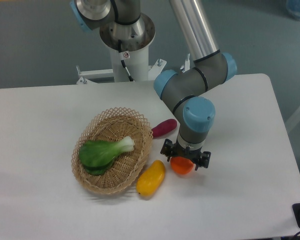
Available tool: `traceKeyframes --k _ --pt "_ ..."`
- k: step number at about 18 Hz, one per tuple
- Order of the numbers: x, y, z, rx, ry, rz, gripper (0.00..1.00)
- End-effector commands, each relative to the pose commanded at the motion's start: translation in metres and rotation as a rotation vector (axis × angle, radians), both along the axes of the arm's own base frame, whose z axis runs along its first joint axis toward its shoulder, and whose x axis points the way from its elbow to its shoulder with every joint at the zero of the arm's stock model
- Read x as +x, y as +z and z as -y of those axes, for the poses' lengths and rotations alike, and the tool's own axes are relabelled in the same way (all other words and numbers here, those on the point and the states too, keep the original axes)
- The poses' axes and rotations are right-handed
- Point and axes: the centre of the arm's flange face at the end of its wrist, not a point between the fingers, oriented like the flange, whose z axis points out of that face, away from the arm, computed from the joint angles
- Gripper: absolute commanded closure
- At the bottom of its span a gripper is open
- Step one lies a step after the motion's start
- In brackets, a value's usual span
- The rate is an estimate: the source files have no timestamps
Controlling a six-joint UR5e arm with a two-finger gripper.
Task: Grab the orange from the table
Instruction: 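Lower the open gripper around the orange and close it, then lift the held orange up and away from the table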
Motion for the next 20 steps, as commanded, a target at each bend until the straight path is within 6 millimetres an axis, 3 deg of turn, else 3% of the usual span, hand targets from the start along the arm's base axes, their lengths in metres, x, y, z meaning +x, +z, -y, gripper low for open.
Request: traceKeyframes --k 5,10,13,15,20 --pt "-0.001 0.002 0.001 -0.007 -0.001 -0.009 0.3" --pt "-0.009 0.021 0.002 -0.023 -0.007 -0.066 0.33" --pt "-0.017 0.054 -0.002 0.006 -0.042 -0.12 0.33" --pt "-0.031 0.093 -0.001 0.036 -0.065 -0.177 0.33" --pt "-0.061 0.183 0.028 0.039 -0.105 -0.2 0.33"
